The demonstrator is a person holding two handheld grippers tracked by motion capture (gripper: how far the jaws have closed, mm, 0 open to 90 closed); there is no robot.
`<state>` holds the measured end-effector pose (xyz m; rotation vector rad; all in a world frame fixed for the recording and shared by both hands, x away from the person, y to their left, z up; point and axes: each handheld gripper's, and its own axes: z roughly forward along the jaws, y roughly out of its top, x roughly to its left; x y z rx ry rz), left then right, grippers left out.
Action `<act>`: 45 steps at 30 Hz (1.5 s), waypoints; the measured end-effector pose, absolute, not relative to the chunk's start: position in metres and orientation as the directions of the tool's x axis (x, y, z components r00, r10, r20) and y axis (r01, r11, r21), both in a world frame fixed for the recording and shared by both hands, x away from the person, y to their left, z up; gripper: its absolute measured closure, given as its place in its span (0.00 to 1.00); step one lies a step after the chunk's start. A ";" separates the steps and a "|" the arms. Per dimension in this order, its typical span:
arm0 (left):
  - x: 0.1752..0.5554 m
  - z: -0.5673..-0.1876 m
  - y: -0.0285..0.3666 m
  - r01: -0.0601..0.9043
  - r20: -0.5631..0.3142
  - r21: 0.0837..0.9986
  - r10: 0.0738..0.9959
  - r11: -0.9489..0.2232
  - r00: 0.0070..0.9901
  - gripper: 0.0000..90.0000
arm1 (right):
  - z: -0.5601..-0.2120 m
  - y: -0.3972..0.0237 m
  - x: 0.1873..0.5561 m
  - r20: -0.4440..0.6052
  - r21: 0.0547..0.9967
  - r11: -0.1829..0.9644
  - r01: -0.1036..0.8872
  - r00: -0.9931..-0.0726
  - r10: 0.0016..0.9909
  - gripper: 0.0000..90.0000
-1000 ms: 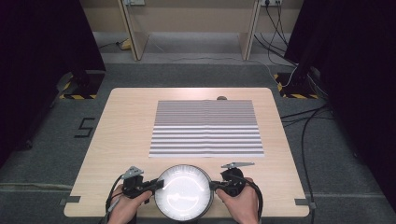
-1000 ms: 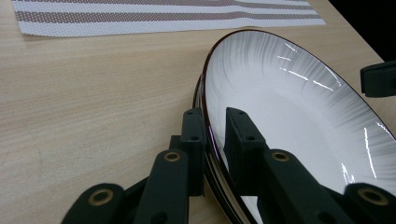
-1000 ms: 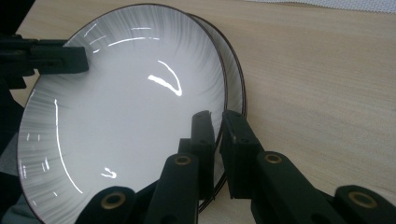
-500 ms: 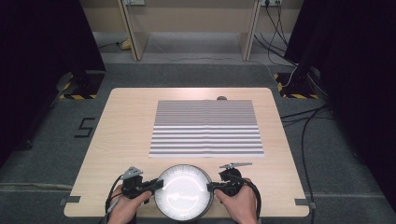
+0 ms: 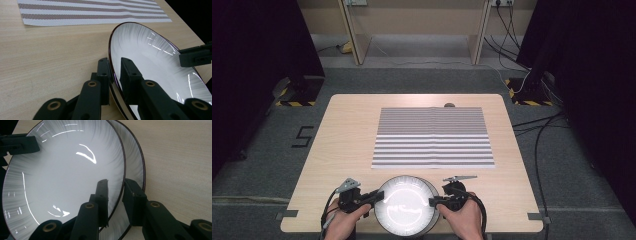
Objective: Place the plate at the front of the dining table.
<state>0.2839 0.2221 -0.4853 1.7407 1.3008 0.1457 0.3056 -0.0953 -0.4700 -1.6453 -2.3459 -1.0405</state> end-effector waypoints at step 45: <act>0.282 -0.481 0.217 0.815 -0.464 0.578 0.801 -0.051 0.379 0.82 | -0.474 -0.102 0.308 0.494 0.488 0.055 0.871 -0.327 0.805 0.95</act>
